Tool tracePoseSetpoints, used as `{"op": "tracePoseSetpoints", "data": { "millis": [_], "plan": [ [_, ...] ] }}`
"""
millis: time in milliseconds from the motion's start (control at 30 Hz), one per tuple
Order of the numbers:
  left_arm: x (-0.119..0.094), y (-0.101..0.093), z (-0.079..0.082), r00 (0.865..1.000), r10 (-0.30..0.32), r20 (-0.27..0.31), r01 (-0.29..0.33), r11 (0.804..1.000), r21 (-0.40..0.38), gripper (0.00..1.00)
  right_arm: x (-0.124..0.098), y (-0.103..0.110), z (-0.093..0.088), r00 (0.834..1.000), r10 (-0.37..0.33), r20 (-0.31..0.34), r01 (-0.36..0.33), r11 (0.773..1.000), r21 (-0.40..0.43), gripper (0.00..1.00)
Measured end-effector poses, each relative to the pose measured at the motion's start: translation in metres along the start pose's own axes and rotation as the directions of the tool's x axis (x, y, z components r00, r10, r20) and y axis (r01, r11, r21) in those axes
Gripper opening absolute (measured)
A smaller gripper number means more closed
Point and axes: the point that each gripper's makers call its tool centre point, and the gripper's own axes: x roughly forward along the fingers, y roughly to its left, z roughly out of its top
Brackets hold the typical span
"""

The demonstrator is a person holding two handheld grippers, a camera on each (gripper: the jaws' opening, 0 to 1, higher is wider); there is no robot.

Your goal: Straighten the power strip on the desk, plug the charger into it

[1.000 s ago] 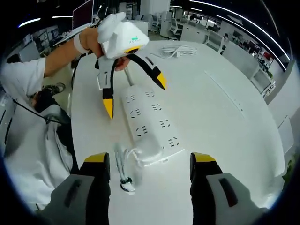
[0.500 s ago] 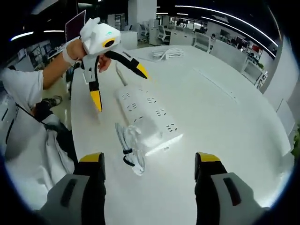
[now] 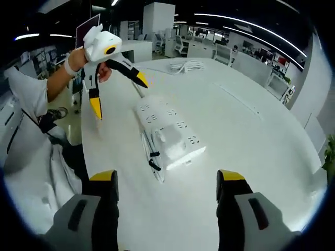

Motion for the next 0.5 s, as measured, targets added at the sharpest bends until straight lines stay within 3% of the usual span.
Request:
{"op": "tracePoseSetpoints", "data": {
  "millis": [500],
  "plan": [
    [-0.026, -0.019, -0.018, 0.999, 0.052, 0.001, -0.052, 0.998, -0.024, 0.95, -0.013, -0.010, -0.010, 0.995, -0.090, 0.034, 0.089, 0.996, 0.011, 0.73]
  ]
}}
